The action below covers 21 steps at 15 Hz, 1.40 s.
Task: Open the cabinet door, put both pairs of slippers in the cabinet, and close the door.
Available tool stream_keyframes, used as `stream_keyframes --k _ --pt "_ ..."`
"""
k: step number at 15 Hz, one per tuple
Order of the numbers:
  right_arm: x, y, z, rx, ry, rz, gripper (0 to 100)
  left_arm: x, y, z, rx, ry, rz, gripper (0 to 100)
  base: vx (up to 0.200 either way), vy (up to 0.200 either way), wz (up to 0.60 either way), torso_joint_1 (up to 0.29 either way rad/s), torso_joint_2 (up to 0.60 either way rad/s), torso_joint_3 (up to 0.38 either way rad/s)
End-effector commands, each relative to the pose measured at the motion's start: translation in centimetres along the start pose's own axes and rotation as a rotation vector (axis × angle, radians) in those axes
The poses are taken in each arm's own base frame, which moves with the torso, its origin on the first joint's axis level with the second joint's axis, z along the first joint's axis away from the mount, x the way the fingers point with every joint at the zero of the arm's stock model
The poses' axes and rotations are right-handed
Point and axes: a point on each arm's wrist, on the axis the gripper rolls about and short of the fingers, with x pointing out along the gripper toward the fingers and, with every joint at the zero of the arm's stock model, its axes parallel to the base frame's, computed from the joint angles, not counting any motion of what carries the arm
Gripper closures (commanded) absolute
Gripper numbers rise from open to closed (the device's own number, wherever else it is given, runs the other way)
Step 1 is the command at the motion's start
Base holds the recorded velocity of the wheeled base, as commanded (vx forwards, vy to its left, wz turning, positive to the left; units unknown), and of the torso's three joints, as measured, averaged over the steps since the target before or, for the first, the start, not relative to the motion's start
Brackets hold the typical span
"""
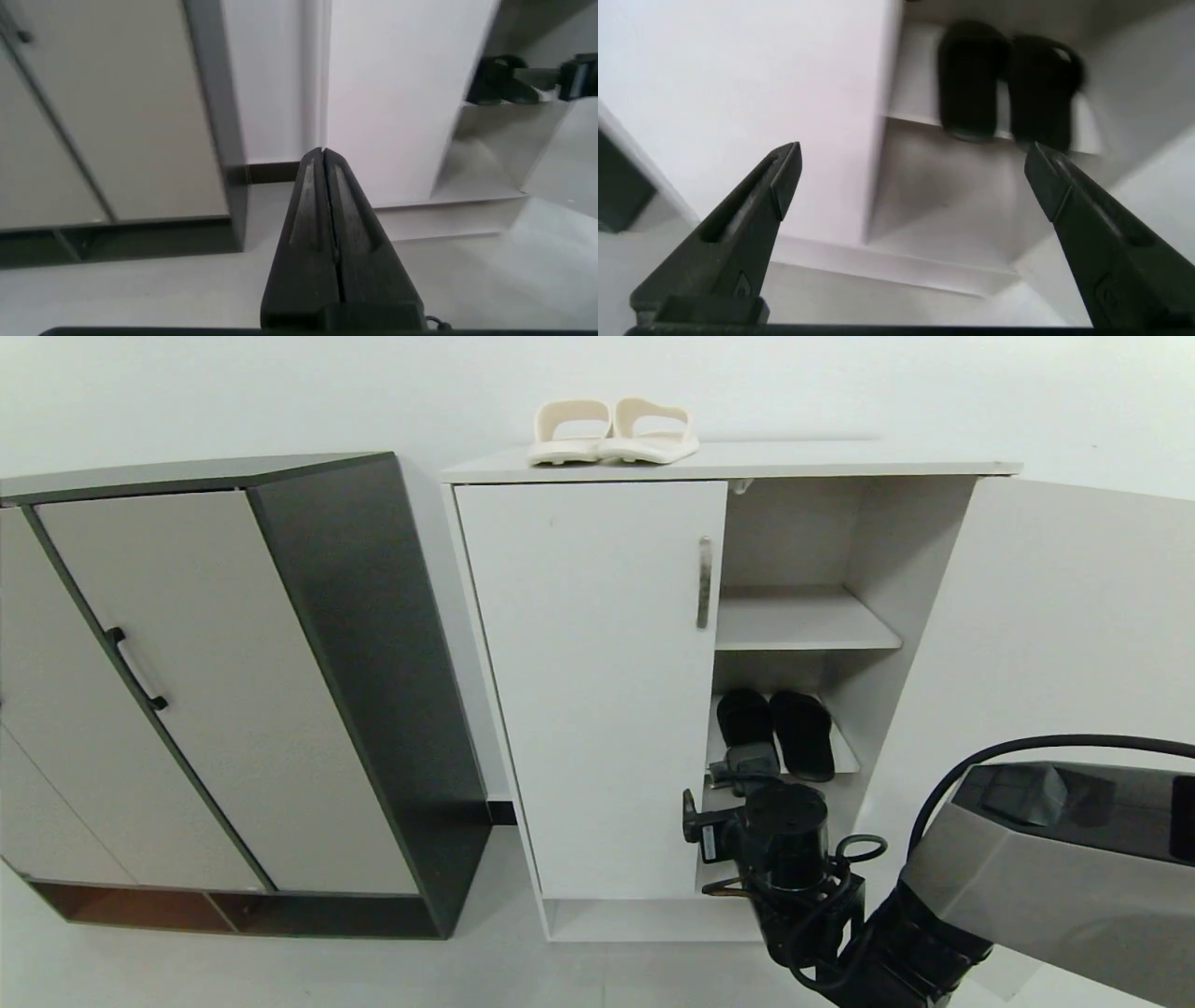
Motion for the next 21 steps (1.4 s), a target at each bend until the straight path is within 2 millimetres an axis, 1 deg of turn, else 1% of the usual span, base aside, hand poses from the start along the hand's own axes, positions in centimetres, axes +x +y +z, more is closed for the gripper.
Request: stream_keyframes --k 1,7,21 --pt "0.09 -0.07 -0.12 -0.003 0.003 -0.002 0 0.01 0.0 0.0 -0.001 0.002 0.0 100 0.0 0.2 0.0 0.002 0.0 0.002" --pt "0.42 -0.18 -0.67 -0.027 -0.032 -0.008 0 0.01 0.0 0.0 -0.002 0.002 0.0 100 0.0 0.2 0.0 0.002 0.0 0.002" --pt "0.52 -0.14 -0.98 -0.031 -0.033 0.005 0 0.01 0.0 0.0 -0.004 0.002 0.002 100 0.0 0.0 0.0 0.0 0.0 0.0"
